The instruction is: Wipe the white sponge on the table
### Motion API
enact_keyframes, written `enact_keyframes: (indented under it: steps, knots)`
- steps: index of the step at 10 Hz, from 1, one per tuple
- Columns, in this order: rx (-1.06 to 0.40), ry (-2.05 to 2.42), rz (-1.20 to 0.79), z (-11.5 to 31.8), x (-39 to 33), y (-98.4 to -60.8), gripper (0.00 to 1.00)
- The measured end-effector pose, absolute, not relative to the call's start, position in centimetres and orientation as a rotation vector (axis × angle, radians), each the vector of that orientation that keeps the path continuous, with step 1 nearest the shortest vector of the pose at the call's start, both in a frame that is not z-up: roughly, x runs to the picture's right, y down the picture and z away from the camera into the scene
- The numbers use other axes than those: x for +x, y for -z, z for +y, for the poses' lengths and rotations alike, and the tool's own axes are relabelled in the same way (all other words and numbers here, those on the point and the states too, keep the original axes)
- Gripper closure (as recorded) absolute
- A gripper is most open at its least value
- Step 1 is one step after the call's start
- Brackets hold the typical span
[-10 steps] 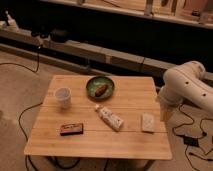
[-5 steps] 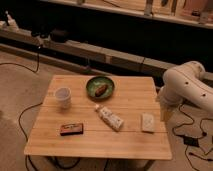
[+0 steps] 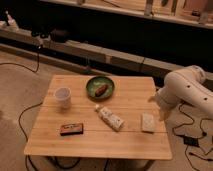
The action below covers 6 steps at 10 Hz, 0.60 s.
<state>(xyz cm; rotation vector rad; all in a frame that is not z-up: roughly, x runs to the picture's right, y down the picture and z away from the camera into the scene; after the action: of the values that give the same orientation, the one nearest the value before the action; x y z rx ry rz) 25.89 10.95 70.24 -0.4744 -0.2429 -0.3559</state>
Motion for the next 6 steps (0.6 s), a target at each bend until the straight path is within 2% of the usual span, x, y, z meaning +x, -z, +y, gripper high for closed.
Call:
enact_keyframes:
  steps: [2,6]
  knots:
    - [-0.423,0.41,-0.404,11.03,25.14,-71.15,0.35]
    - [-0.374,0.443,-0.499,10.86,24.85,-71.7,0.35]
